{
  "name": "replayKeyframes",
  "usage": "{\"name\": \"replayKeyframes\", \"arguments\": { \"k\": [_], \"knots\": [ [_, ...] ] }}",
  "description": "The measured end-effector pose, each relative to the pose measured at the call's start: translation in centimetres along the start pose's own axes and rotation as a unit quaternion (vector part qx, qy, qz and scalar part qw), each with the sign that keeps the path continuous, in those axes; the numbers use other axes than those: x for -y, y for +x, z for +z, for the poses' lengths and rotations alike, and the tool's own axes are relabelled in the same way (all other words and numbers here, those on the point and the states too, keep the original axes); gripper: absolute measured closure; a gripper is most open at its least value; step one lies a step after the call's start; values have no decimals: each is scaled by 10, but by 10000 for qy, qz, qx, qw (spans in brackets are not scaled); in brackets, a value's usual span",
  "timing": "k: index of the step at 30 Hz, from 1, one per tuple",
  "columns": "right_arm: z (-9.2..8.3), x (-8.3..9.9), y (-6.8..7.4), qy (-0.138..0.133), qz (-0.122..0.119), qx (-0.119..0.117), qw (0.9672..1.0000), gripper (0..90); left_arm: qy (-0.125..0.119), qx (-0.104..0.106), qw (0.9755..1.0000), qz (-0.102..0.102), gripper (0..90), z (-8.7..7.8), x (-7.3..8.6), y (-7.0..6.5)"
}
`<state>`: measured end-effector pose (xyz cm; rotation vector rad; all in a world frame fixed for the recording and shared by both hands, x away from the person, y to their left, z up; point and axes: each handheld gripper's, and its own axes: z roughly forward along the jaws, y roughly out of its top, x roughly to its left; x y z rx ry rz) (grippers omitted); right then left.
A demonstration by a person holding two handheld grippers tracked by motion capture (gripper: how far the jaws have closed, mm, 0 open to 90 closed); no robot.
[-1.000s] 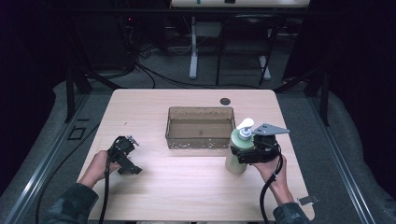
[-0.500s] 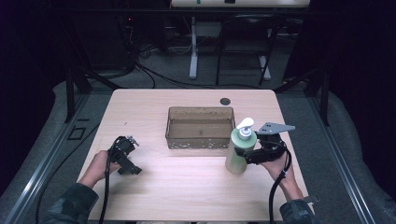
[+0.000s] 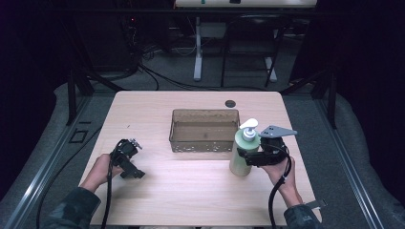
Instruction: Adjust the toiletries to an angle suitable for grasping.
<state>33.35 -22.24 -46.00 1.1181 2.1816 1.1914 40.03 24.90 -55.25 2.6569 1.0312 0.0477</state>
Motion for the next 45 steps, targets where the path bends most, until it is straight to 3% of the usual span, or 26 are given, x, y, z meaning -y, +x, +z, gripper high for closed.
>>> {"name": "replayKeyframes", "arguments": {
  "k": [9, 14, 27, 37, 45],
  "knots": [
    [5, -2, 10, 4, 265, 524, 9983, 117, -3, -3, 10000, -2, 1, 0, 0, 0],
    [6, -3, 12, 4, 343, 652, 9973, 116, 0, -2, 10000, 10, 1, 0, 0, 0],
    [5, -4, 11, 35, 318, 590, 9977, 111, 1, 4, 10000, 8, 1, 0, 0, 0],
    [2, -8, 11, 229, 129, 422, 9988, 38, -3, 0, 10000, 0, 1, 0, 0, 0],
    [-6, -13, 9, 380, 7, 418, 9984, 13, -1, 8, 10000, -10, 1, 0, 0, 0]
  ]
}}
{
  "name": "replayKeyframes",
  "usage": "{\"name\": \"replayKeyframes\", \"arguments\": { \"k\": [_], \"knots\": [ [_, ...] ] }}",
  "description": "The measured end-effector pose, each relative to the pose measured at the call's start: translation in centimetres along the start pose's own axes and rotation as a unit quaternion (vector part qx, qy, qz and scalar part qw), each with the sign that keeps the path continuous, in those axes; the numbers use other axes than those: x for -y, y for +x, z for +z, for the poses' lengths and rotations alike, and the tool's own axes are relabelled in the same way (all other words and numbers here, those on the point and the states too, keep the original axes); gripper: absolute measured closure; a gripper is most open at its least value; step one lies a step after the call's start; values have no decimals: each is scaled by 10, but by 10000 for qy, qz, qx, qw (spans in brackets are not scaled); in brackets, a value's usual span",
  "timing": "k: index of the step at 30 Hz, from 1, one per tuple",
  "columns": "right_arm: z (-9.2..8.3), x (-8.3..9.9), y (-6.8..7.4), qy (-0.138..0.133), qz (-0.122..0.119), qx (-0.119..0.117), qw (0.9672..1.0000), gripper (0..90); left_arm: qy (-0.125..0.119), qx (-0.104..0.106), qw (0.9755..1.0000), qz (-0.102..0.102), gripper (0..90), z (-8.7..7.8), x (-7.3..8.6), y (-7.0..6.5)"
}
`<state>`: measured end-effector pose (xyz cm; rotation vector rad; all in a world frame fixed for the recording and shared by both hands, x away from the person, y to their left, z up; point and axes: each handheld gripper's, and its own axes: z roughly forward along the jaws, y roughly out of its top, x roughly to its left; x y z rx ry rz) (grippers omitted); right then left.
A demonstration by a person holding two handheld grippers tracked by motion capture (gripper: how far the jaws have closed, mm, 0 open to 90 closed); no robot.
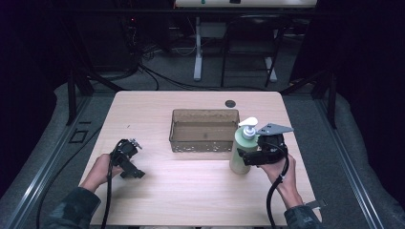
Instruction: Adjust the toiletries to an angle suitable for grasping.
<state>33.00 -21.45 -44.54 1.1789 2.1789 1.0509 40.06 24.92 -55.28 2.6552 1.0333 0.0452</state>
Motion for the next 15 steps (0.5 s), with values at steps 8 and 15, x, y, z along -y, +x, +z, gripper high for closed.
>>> {"name": "replayKeyframes", "arguments": {
  "k": [8, 15],
  "knots": [
    [-9, -2, -6, 134, -58, -35, 9999, 0, 5, 10, 10000, -2, 1, 0, 0, 0],
    [-12, -2, -10, 357, -79, -71, 9993, 0, 9, -2, 10000, 1, 1, 0, 0, 0]
  ]
}}
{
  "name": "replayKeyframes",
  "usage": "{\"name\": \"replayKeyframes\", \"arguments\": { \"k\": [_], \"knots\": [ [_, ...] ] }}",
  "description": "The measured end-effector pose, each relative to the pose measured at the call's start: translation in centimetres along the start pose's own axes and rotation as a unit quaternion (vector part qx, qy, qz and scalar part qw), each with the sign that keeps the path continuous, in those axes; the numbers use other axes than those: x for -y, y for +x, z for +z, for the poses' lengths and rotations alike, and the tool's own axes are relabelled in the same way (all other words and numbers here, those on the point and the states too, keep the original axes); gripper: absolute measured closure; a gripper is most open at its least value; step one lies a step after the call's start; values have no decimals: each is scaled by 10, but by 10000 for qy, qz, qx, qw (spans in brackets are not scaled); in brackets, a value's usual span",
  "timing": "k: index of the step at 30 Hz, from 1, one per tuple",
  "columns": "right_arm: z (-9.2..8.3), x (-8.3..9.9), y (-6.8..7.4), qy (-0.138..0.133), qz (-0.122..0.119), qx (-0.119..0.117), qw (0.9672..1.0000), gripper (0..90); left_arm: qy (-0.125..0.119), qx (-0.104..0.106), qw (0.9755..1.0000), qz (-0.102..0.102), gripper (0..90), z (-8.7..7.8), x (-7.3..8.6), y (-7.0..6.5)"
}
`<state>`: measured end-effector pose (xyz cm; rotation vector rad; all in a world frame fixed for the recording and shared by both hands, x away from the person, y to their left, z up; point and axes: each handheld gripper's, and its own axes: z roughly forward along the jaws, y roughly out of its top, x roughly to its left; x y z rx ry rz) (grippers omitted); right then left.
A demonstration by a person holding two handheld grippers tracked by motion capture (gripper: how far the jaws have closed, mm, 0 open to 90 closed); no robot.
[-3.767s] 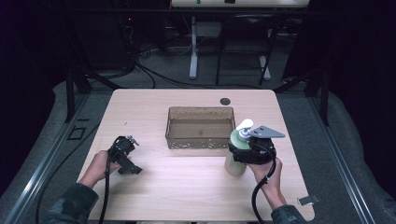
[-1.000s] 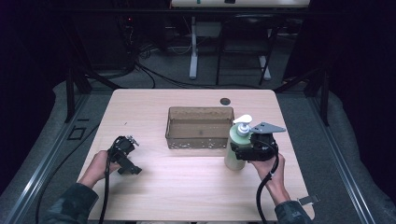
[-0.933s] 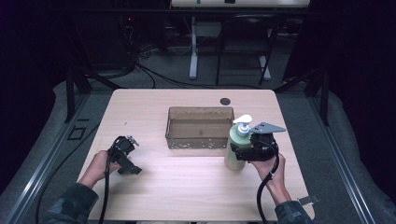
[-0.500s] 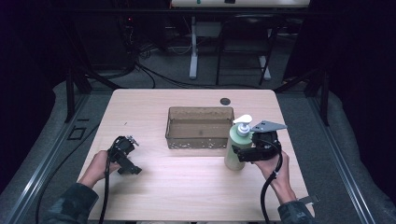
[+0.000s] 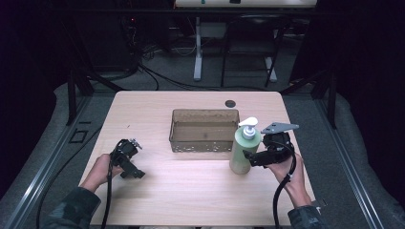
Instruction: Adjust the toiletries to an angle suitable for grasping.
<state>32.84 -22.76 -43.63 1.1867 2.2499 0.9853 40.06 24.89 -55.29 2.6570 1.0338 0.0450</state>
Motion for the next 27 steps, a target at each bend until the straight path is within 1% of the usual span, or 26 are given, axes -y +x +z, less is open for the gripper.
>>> {"name": "replayKeyframes", "arguments": {
  "k": [12, 20, 24, 27],
  "knots": [
    [-9, -3, -5, 51, 27, 81, 10000, 0, -1, 18, 10000, -6, 1, 0, 0, 0],
    [-20, -8, -13, 5, -10, 170, 9999, 0, -32, -10, 10000, -37, 1, -1, 1, -1],
    [-24, -11, -17, 71, 0, 173, 9998, 0, -16, 7, 10000, -27, 1, 0, 1, -1],
    [-25, -13, -19, 136, -39, 162, 9998, 0, -20, -6, 10000, -25, 1, 0, 1, -1]
  ]
}}
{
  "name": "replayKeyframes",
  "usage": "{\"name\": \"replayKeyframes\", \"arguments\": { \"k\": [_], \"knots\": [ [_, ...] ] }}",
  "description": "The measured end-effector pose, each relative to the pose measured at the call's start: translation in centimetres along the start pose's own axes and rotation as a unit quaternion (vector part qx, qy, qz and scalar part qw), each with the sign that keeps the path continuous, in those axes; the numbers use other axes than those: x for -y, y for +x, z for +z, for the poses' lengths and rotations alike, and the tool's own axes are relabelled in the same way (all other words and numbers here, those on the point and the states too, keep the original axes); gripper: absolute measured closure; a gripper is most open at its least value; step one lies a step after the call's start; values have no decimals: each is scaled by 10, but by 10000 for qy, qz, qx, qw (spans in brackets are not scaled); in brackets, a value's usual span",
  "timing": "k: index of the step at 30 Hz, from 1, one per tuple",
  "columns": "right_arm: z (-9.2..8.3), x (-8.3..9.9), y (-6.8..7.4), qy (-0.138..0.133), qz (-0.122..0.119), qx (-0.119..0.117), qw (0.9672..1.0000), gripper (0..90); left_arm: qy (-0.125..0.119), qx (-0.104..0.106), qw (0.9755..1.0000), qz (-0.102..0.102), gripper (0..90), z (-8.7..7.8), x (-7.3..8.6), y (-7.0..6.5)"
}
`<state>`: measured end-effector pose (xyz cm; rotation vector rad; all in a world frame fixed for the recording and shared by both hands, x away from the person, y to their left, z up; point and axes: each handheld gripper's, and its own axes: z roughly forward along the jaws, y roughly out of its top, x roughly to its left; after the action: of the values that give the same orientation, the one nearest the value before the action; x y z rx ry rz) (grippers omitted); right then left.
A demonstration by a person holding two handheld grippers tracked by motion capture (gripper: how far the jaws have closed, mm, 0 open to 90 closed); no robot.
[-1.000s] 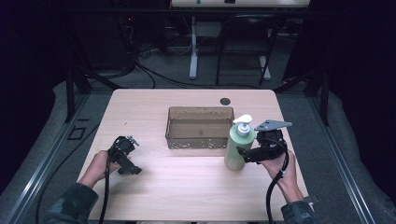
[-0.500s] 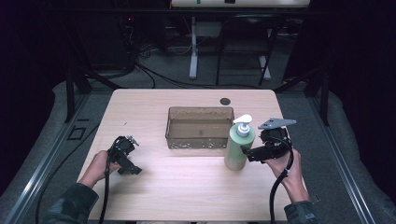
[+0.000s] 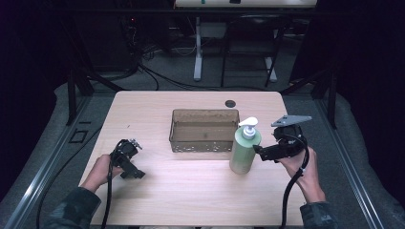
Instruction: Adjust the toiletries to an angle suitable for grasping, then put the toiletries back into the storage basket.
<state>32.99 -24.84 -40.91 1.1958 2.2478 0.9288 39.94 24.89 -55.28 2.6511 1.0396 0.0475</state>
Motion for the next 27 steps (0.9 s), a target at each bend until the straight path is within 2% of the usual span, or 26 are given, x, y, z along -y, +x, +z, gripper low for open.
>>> {"name": "replayKeyframes", "arguments": {
  "k": [3, 7, 17, 27],
  "knots": [
    [-1, -2, 0, 77, -48, -15, 10000, 0, -3, -4, 10000, 0, 1, 0, 0, 0],
    [-1, -9, -1, 343, -142, -96, 9993, 0, -6, 4, 10000, -5, 1, 0, 0, 1],
    [-6, -23, -2, 559, -338, -181, 9977, 0, -25, -7, 10000, 0, 1, -1, 0, 0],
    [-8, -45, 0, 838, -680, -257, 9938, 0, -43, 17, 10000, -10, 1, -1, 0, 0]
  ]
}}
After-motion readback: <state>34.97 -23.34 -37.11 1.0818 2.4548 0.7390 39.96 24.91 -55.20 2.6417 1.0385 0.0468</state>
